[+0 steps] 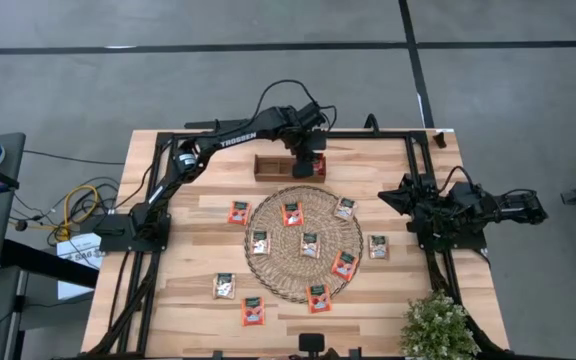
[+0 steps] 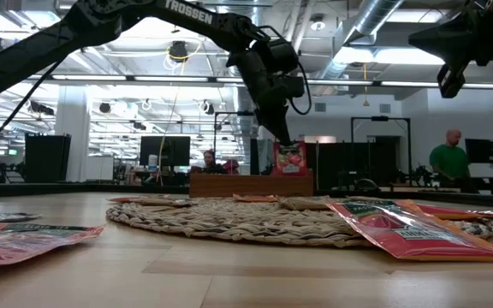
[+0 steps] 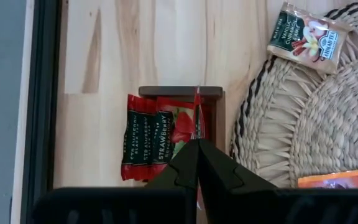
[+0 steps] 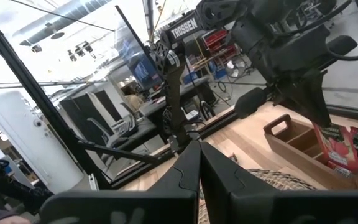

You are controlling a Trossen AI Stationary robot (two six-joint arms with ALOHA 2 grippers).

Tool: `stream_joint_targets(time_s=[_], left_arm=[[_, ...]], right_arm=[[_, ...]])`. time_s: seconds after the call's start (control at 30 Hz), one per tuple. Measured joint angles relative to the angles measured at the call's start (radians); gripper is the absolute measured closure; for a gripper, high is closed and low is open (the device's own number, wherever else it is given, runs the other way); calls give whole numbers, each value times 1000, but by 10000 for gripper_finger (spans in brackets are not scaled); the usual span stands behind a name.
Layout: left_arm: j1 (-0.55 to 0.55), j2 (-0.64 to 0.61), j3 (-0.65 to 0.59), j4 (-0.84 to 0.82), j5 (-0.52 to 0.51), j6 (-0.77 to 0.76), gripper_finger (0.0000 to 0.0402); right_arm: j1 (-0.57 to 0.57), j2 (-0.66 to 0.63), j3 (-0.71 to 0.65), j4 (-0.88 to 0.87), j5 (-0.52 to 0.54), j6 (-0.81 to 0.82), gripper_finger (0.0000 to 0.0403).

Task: Pick & Place Tea
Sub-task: Put the red tea bag into the right section of the brown wooden organizer

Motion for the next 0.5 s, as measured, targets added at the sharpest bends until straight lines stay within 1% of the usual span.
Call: stream_joint_targets(time_s=[0.23,0.5], left_arm=[[1,0,0,-2,0,0,401],[3,39,1,1,4,-1,401]], right_arm=[[0,0,0,0,-1,0,402],[0,0,0,0,-1,1,402]])
